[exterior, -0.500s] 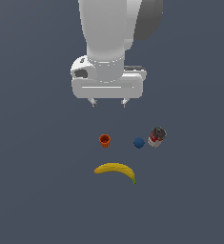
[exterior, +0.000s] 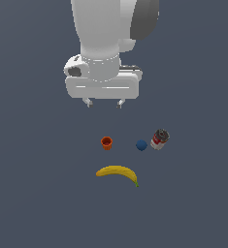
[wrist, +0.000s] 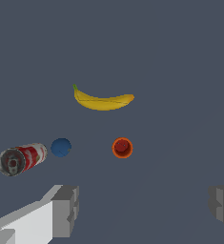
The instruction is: Pick up a designated object from a clutter of objects.
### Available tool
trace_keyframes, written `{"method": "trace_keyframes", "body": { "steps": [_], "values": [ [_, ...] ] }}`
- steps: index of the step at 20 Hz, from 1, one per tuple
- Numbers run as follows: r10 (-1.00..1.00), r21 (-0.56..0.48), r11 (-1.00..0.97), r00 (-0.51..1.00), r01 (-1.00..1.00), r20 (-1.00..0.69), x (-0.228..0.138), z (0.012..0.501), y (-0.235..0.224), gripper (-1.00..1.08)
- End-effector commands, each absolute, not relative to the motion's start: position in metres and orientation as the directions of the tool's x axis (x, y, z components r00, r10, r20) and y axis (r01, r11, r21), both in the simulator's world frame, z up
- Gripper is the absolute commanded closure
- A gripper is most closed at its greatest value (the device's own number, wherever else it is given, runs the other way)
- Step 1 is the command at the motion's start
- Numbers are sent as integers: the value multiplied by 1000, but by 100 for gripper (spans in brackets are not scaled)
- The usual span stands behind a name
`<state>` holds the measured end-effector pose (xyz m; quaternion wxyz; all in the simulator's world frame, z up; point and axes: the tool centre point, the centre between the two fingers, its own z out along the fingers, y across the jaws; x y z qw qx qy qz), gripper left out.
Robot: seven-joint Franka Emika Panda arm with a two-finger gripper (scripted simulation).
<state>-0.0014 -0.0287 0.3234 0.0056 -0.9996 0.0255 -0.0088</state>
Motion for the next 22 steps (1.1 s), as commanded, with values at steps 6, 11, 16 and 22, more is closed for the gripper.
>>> {"method": "trace_keyframes", "body": {
  "steps": [6, 11, 16, 22],
  "values": [
    [-58, -9, -998, 998, -58, 22, -1, 323, -31, -92],
    [-88, -13, -996, 996, -88, 20, 2, 313, -24, -92],
    [-140, -19, -990, 990, -140, 17, 7, 295, -10, -92],
    [-232, -26, -972, 973, -232, 9, 12, 264, 15, -92]
  ]
}}
